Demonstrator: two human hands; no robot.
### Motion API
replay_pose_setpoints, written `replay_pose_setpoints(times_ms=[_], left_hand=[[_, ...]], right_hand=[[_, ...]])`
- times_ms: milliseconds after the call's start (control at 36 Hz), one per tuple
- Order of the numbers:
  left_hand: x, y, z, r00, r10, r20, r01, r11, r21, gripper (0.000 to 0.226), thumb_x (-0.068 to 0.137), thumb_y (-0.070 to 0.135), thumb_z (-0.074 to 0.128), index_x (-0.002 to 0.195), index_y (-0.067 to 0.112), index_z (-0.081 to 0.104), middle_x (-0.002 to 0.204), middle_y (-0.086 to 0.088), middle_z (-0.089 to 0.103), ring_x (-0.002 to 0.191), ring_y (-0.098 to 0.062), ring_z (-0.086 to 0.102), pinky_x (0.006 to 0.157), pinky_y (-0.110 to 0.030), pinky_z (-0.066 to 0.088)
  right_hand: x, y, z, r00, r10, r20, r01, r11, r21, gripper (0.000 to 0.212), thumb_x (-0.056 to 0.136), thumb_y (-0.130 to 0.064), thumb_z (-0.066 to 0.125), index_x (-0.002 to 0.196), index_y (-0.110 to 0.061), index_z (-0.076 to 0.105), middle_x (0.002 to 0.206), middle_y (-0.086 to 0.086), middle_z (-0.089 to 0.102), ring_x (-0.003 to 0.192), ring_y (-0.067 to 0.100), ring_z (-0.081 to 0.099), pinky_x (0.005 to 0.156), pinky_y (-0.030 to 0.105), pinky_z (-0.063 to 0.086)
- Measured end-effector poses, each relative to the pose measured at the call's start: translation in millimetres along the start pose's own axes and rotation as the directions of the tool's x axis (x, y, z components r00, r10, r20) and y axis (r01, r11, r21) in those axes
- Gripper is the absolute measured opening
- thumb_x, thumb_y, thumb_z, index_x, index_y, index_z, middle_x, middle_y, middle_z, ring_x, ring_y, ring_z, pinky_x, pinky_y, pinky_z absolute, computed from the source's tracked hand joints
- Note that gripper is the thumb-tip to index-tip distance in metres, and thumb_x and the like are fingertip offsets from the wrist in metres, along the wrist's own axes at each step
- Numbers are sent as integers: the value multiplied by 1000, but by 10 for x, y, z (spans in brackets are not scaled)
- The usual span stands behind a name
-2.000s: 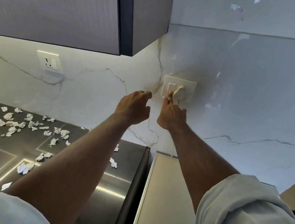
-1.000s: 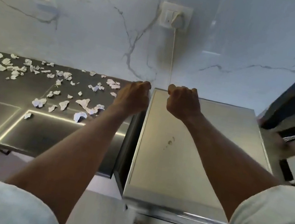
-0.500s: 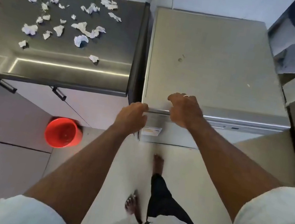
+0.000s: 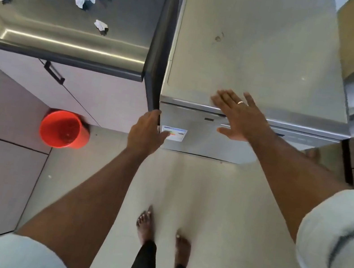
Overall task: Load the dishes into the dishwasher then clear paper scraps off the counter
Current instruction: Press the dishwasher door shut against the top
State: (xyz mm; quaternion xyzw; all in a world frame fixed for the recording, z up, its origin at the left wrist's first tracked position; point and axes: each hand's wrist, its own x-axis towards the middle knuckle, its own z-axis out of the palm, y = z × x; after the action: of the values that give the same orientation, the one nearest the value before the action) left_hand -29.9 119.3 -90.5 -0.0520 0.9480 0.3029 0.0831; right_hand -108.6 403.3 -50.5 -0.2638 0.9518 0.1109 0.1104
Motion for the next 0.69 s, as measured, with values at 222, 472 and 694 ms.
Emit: replay_pose_setpoints(times_ms=[222, 472, 694], left_hand=[[315, 1, 274, 963, 186, -195, -134, 958, 253, 110, 76, 39, 84, 160, 15, 16, 168, -6, 11, 151, -27, 22, 103, -51, 42], [494, -146, 589, 890, 343, -301, -245, 916, 317, 119, 69, 32, 89, 160, 11, 15, 168, -4, 11, 149, -23, 32, 84, -43, 48], [560, -180, 657, 851, 375, -367, -247, 903, 350, 104, 78, 35, 83, 158, 11, 21, 167, -6, 17, 135, -28, 50, 83, -44, 47]], right_hand=[[130, 231, 385, 955, -118, -274, 104, 992, -66, 102, 77, -68, 63, 159, -29, 16, 166, 0, 19, 152, 23, 21, 117, 51, 26], [196, 244, 594, 912, -80, -403, 69, 997, -43, 107, 73, -69, 64, 159, -28, 16, 166, -2, 19, 151, 21, 24, 117, 55, 26], [194, 223, 611, 900, -71, -429, 41, 996, -78, 109, 74, -69, 63, 159, -19, 17, 166, 3, 20, 150, 23, 26, 116, 54, 27]])
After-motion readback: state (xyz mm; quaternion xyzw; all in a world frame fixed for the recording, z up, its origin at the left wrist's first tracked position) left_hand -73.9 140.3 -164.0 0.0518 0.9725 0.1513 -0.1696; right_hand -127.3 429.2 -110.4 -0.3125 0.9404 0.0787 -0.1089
